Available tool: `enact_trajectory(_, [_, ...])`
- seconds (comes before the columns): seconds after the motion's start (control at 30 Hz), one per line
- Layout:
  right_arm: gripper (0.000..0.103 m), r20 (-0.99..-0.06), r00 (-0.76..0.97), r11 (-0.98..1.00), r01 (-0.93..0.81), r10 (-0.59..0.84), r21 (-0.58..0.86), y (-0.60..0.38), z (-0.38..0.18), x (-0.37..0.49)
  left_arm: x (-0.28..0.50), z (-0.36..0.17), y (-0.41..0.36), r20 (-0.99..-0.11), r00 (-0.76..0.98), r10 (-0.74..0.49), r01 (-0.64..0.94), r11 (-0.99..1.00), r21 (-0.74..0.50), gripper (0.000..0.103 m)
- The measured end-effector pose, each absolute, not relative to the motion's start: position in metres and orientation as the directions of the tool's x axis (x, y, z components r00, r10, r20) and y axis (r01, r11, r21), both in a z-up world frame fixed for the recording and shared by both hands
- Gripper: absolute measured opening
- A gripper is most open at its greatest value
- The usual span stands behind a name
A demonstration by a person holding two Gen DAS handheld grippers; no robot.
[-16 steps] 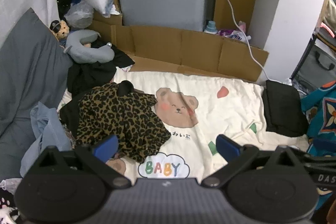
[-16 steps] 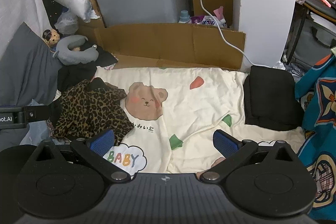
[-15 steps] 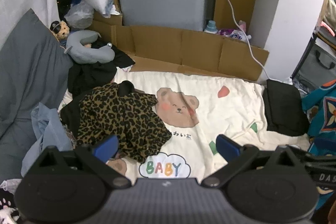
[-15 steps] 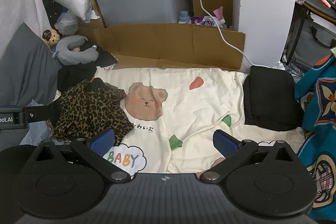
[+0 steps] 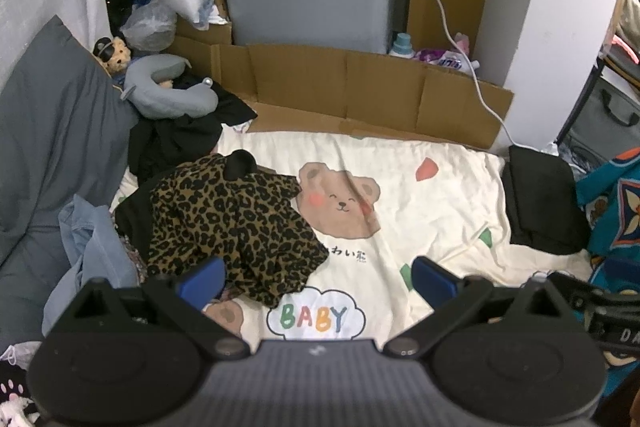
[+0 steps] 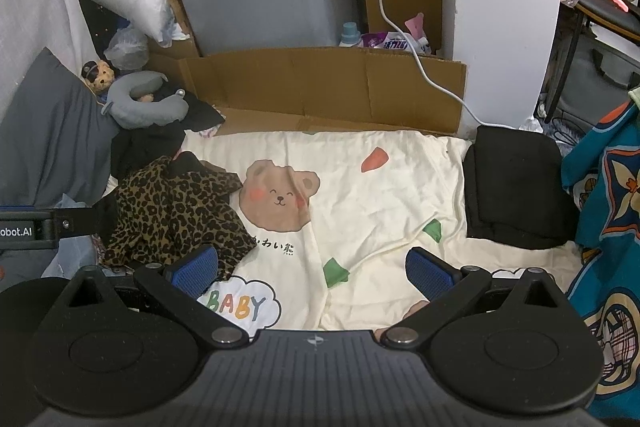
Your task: Fold clothes
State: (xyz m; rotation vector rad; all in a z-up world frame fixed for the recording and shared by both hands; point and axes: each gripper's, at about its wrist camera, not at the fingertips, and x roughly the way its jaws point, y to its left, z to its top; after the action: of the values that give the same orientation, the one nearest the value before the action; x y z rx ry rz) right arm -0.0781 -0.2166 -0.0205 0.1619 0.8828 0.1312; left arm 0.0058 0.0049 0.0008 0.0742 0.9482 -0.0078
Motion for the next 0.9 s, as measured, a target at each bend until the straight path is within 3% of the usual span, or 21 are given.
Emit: enact_trajectory(0.9, [0.103, -0.747, 0.639, 0.980, -0.060, 0.185, 0.191, -0.2153, -0.0166, -0.0812, 0.0039, 0.0012, 0.0042, -0.816, 0.577, 0.010, 0.035, 0.999, 0.037, 0.101])
